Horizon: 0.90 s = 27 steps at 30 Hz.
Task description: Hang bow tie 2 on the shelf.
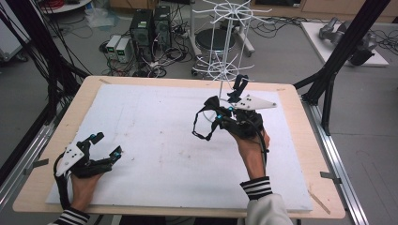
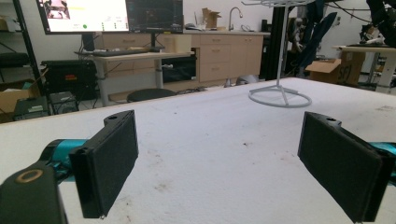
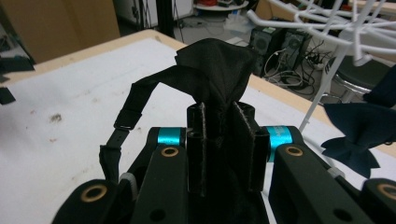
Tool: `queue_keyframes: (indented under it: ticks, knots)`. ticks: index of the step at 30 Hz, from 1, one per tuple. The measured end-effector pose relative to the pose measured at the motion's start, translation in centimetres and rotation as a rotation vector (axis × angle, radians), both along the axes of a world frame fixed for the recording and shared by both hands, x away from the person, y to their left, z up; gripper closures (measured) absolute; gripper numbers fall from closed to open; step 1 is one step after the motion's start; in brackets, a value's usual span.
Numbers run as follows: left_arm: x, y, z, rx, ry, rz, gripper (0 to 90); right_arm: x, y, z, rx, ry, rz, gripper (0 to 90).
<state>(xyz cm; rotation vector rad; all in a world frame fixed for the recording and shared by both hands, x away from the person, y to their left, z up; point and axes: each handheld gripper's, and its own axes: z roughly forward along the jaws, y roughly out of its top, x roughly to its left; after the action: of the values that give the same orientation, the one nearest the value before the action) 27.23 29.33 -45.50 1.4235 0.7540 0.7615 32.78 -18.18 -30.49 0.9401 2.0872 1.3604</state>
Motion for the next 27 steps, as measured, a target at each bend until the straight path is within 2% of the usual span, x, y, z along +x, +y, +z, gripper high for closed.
queue_keyframes:
  ticks: [15,27]
  knots:
    - [0.0,0.0,0.0,0.001,0.000,0.000,12.6,0.0,-1.9,1.8,0.039,-0.052,-0.061,76.2]
    - [0.0,0.0,0.0,-0.001,-0.001,0.001,12.6,1.2,-3.6,3.2,0.066,-0.083,-0.115,76.2]
